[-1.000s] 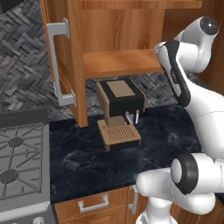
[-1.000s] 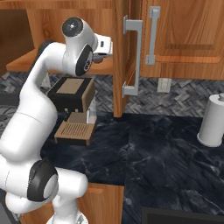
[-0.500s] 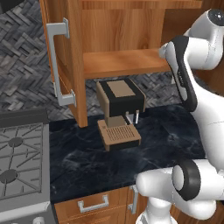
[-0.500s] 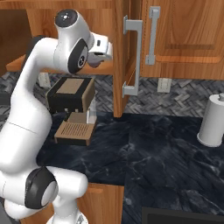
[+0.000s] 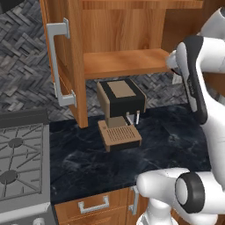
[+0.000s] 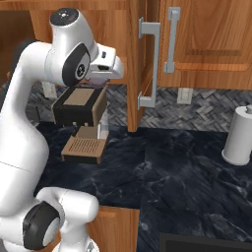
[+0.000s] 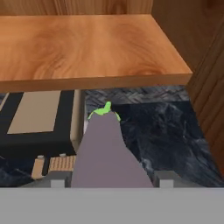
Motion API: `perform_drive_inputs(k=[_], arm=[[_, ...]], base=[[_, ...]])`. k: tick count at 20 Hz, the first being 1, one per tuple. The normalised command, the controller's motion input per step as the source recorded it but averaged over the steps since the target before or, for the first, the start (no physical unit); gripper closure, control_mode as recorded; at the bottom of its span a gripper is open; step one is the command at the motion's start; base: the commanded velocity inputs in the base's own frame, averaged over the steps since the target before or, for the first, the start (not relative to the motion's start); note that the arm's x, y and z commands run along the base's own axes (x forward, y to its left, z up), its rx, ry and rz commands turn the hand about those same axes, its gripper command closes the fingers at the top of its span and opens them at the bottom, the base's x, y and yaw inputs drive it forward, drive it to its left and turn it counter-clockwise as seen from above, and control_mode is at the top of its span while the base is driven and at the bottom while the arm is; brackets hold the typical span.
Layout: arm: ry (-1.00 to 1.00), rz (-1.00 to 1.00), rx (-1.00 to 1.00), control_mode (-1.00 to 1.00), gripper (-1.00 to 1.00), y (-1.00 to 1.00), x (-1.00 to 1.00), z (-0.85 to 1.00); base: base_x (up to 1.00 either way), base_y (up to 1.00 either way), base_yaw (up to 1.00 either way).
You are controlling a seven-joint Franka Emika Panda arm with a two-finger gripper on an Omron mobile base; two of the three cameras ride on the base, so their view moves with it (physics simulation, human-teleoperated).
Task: Pick the eggplants from the cabinet and place them in one bowl. Pick the potato from the sink and place it in the other bowl.
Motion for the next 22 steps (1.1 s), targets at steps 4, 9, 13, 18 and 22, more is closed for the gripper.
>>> perform_drive_inputs(k=[4, 9, 13, 18, 22], arm=[[0.0, 0.0, 0.0, -1.0, 1.0, 0.23, -0.74, -0.42], [0.08, 0.0, 0.0, -1.0, 1.0, 0.37, -0.46, -0.21], [0.29, 0.0, -0.04, -1.0, 1.0, 0.45, -0.18, -0.21], [0.35, 0.0, -0.03, -1.0, 1.0, 0.31, -0.14, -0.31], [0.29, 0.02, 0.0, -1.0, 1.0, 0.1, -0.08, -0.4]], base=[[0.0, 0.0, 0.0], [0.0, 0.0, 0.0], [0.0, 0.0, 0.0], [0.0, 0.0, 0.0], [0.0, 0.0, 0.0]])
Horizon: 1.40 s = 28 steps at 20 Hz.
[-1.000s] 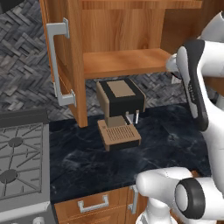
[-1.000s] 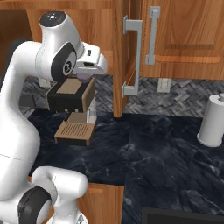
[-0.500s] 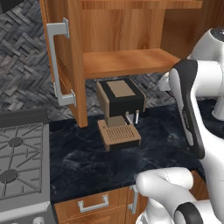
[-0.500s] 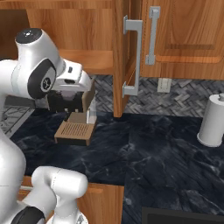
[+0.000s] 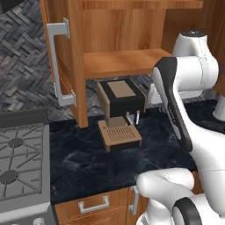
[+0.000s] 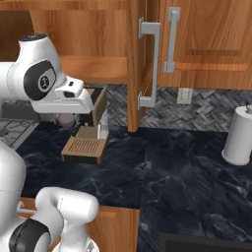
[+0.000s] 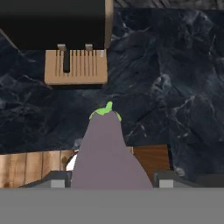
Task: Pick the eggplants from the cabinet and place them in one bowl. Pick the potato from the sink and place it in the other bowl.
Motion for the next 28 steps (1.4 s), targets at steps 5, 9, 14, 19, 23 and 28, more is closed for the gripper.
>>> perform_drive_inputs(k=[5, 9, 14, 19, 23, 28], arm=[[0.14, 0.07, 0.0, -1.0, 1.0, 0.0, 0.0, -0.59], [0.03, 0.05, 0.0, -1.0, 1.0, 0.0, -0.03, -0.53], [-0.02, 0.04, 0.02, -1.0, 1.0, 0.0, -0.16, -0.39], [-0.25, 0.02, 0.07, -1.0, 1.0, 0.0, -0.14, -0.04], [-0.14, 0.0, 0.02, -1.0, 1.0, 0.0, -0.09, 0.03], [0.0, 0.0, 0.0, -1.0, 1.0, 0.0, -0.15, 0.03]], base=[[0.0, 0.0, 0.0], [0.0, 0.0, 0.0], [0.0, 0.0, 0.0], [0.0, 0.0, 0.0], [0.0, 0.0, 0.0], [0.0, 0.0, 0.0]])
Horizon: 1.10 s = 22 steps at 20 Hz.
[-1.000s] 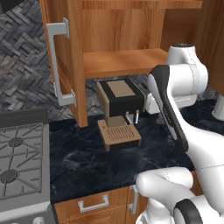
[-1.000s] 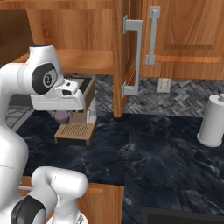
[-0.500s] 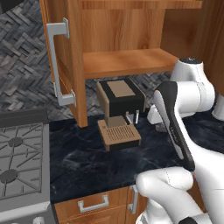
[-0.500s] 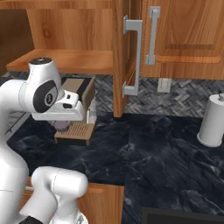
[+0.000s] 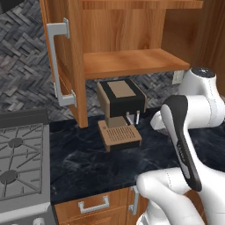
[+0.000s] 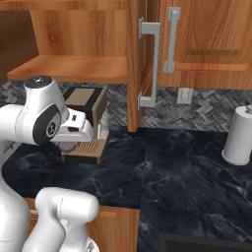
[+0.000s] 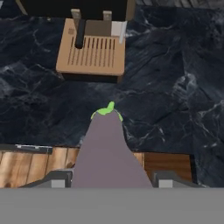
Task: Pick the eggplants from the cabinet and place them in one bowl. Pick the potato from the sink and place it in the other bowl.
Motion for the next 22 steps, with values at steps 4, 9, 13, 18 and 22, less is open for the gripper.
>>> perform_drive_inputs(k=[4, 9, 13, 18, 22], arm=[[0.0, 0.0, 0.0, -1.0, 1.0, 0.0, 0.0, 0.0], [0.0, 0.0, 0.0, -1.0, 1.0, 0.0, 0.0, 0.0], [0.0, 0.0, 0.0, 1.0, 1.0, 0.0, 0.0, 0.0], [0.0, 0.0, 0.0, 1.0, 1.0, 0.0, 0.0, 0.0], [0.0, 0.0, 0.0, 1.0, 1.0, 0.0, 0.0, 0.0]], base=[[0.0, 0.0, 0.0], [0.0, 0.0, 0.0], [0.0, 0.0, 0.0], [-0.61, 0.02, 0.0], [-1.0, 0.16, 0.03]])
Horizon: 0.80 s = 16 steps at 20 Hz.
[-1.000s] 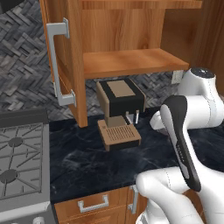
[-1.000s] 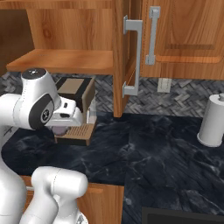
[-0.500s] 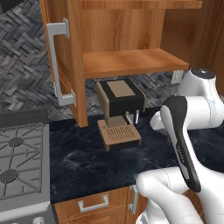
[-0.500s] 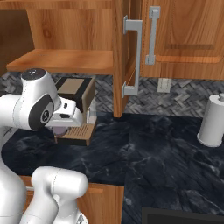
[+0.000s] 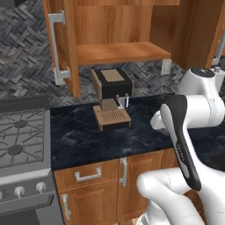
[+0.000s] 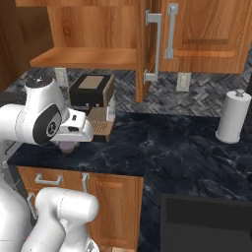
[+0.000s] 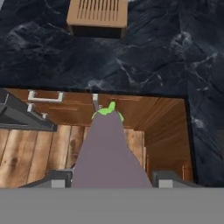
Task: Pick the eggplants from the cabinet and place them in one bowl. Pick the potato from the sink and place it in the other bowl.
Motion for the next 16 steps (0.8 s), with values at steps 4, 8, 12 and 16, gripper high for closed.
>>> perform_drive_inputs(k=[4, 8, 12, 16], arm=[[0.0, 0.0, 0.0, 1.0, 1.0, 0.0, 0.0, 0.0], [0.0, 0.0, 0.0, 1.0, 1.0, 0.0, 0.0, 0.0], [0.0, 0.0, 0.0, 1.0, 1.0, 0.0, 0.0, 0.0], [0.0, 0.0, 0.0, 1.0, 1.0, 0.0, 0.0, 0.0]], base=[[-0.67, 0.1, 0.01], [-0.06, 0.0, -0.13], [0.0, 0.0, -0.38], [0.02, 0.0, -0.45]])
